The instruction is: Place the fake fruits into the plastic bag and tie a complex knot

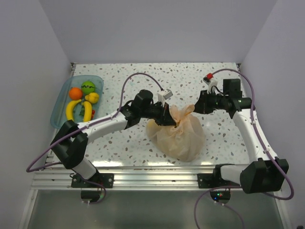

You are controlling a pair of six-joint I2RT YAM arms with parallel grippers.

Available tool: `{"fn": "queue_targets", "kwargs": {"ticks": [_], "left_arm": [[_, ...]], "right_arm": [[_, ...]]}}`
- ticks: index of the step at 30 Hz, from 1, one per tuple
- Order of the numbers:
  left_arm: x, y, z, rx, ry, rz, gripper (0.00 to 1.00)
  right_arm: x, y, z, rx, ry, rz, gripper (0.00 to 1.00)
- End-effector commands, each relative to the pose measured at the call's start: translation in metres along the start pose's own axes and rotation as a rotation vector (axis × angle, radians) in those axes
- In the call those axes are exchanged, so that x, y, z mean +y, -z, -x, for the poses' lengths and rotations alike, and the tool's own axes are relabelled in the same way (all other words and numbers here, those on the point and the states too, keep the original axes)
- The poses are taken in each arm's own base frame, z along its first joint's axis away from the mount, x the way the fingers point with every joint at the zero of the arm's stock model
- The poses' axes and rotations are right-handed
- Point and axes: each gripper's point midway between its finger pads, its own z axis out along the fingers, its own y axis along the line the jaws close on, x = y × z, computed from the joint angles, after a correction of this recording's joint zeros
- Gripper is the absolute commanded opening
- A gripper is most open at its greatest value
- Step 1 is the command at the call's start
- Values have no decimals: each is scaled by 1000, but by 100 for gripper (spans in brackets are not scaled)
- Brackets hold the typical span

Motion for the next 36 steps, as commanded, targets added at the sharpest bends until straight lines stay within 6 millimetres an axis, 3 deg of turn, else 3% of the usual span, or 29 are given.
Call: {"fn": "queue_targets", "kwargs": {"ticks": [1, 8, 11, 19, 26, 29, 33, 35, 36], "left_arm": [[-28, 11, 16, -40, -41, -101, 0], [-51, 15, 8, -7, -1, -226, 0], [-53, 14, 3, 9, -1, -234, 0], [-22, -1, -19, 66, 23, -92, 0], [-6, -20, -27, 86, 67, -70, 0], [-4, -24, -19, 55, 39, -73, 0], [-10, -23, -8, -10, -6, -107, 0], [-22, -21, 5, -65, -40, -165, 0], [-27, -19, 1, -62, -36, -200, 0]], "right_arm": [[40, 5, 2, -15, 58, 239, 14], [40, -3, -50, 114, -13, 310, 10], [36, -7, -61, 126, -23, 304, 10], [45, -10, -71, 161, -40, 405, 9], [74, -24, -111, 319, -59, 544, 12], [82, -25, -117, 348, -44, 578, 21], [81, -25, -116, 344, -42, 571, 49], [77, -31, -114, 324, -44, 550, 52], [76, -33, -113, 311, -37, 539, 52]]}}
